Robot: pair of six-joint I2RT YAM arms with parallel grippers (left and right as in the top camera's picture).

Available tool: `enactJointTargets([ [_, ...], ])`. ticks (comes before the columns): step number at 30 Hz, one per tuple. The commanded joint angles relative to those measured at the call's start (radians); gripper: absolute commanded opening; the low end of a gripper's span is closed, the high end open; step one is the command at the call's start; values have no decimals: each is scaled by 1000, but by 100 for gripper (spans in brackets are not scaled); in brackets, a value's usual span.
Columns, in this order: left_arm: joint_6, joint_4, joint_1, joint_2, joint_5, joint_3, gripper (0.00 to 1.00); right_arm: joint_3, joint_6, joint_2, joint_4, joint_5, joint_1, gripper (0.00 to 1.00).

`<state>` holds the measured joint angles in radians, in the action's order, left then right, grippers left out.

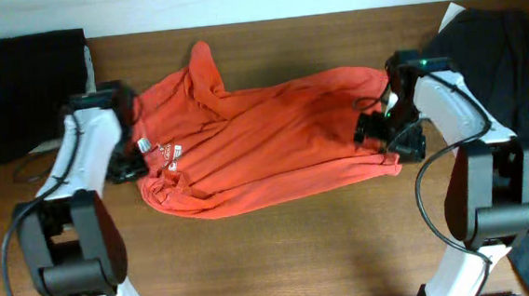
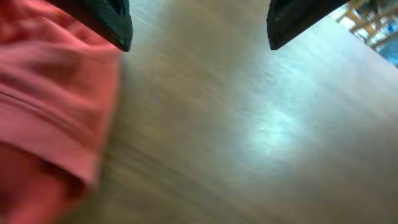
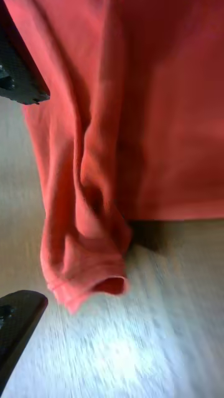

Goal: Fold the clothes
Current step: 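Pull the shirt edges apart with both grippers to spread it flat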

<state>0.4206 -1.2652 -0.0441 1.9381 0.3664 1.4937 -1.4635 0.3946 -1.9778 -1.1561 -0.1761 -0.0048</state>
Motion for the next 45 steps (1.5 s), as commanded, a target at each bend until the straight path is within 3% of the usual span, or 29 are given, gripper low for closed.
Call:
enactJointTargets([
  [1,3,-16,-47,-22,-109,13,70,81,14,5,55,-52,6,99],
  [6,-28,-39,132,-49,-173,13,70,91,14,5,91,-57,6,99],
  [8,-24,-54,185,-48,-276,-10,70,91,14,5,96,-57,6,99],
  [10,82,-23,217,-48,-298,-69,70,91,14,5,101,-57,6,98],
  [11,118,28,219,-48,-359,-103,99,91,13,5,101,-57,6,98],
  [13,118,125,218,-48,-505,-155,99,91,14,5,102,-57,6,99],
  [16,279,172,218,-48,-524,-165,97,91,13,5,102,-57,6,99],
  [18,353,174,218,-48,-457,-170,89,91,13,5,102,-57,6,99],
  [19,404,174,217,-48,-382,-171,80,91,13,5,102,-56,6,99],
  [22,429,180,181,-48,-362,-171,69,91,13,5,105,-56,6,99],
  [32,473,312,177,-36,-296,-241,50,91,13,5,116,-56,6,99],
  [36,473,311,172,-36,-289,-246,23,91,13,5,117,-56,6,99],
  [38,471,304,158,-36,-289,-246,1,91,13,5,117,-56,6,99],
  [45,438,51,119,-190,-204,-166,1,91,13,5,121,-3,5,99],
])
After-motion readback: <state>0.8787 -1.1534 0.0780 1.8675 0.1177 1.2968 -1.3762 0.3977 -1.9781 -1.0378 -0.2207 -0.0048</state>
